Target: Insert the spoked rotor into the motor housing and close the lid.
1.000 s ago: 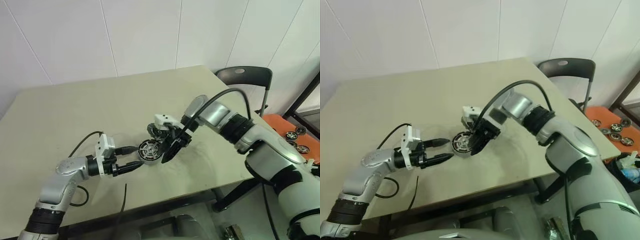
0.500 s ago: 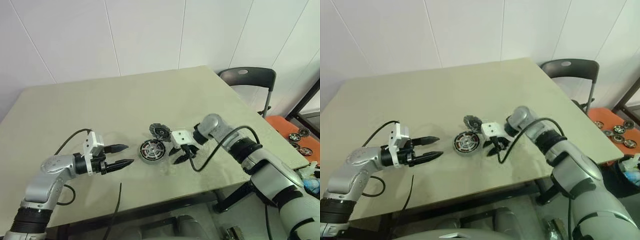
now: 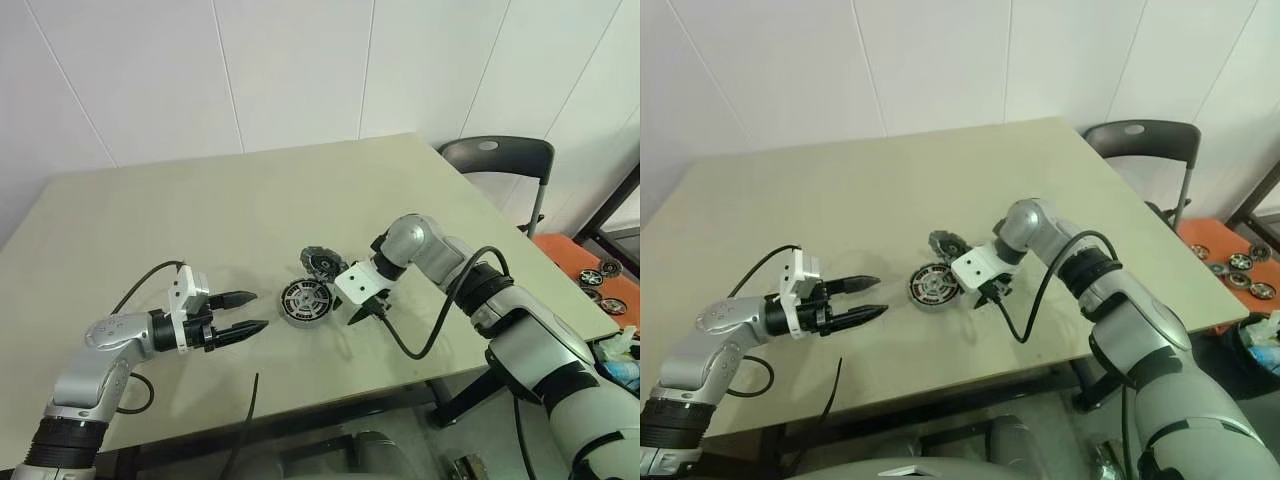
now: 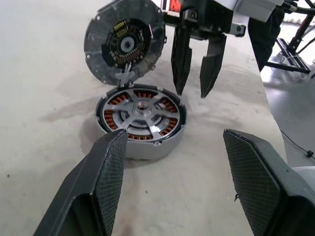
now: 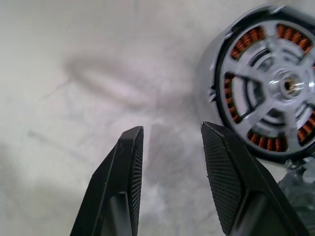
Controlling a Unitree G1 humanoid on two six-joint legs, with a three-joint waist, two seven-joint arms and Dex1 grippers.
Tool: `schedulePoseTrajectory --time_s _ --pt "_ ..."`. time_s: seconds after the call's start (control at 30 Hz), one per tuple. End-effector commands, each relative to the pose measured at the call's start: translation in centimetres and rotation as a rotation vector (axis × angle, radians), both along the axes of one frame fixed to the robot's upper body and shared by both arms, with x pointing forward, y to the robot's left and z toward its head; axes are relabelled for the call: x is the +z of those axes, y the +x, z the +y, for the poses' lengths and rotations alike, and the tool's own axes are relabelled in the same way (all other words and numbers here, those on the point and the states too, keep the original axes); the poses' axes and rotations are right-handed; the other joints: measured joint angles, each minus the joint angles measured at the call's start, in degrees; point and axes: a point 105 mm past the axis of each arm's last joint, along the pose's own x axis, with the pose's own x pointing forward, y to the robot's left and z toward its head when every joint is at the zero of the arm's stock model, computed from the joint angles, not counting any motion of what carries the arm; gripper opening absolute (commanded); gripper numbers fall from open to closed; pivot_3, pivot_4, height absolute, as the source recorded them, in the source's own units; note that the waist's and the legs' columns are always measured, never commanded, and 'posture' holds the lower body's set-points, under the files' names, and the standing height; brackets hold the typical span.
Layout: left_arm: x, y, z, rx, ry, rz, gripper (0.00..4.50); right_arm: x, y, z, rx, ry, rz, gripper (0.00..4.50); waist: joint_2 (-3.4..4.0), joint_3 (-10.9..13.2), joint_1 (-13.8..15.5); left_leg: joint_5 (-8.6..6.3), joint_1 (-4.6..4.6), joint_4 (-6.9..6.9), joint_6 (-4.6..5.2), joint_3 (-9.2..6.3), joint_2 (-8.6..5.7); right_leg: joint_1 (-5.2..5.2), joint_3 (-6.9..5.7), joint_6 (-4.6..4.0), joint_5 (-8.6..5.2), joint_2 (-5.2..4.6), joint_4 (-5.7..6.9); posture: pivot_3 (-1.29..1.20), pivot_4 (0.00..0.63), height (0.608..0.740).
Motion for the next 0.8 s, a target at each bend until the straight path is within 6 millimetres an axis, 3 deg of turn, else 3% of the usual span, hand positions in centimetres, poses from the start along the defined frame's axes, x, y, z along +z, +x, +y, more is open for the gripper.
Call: schedulePoseTrajectory --time_s 0.03,0.43,0.8 --pt "1.2 0.1 -0.2 -0.007 -0.004 -0.054 3.32 2.1 0.7 0.3 0.039 0.012 -0.073 1.95 0.00 0.0 0.0 0.00 0.02 0.00 0.00 0.01 0.00 0.00 0.00 0.00 0.00 0.00 0.01 0.00 0.000 0.740" --pt "1.1 -0.1 -0.6 -0.007 -0.012 -0.049 3.32 2.6 1.3 2.7 0.084 0.095 -0.173 1.95 0.00 0.0 0.0 0.00 0.08 -0.01 0.00 0.01 0.00 0.06 0.01 -0.03 0.01 0.01 0.01 0.00 0.000 0.740" --pt "1.0 0.0 -1.0 -0.012 -0.017 -0.049 3.32 0.4 1.2 3.4 0.092 0.065 -0.176 1.95 -0.01 0.0 -0.2 0.00 0.52 -0.03 0.00 0.02 0.02 0.47 0.03 -0.19 -0.08 0.04 0.05 0.00 0.000 0.740"
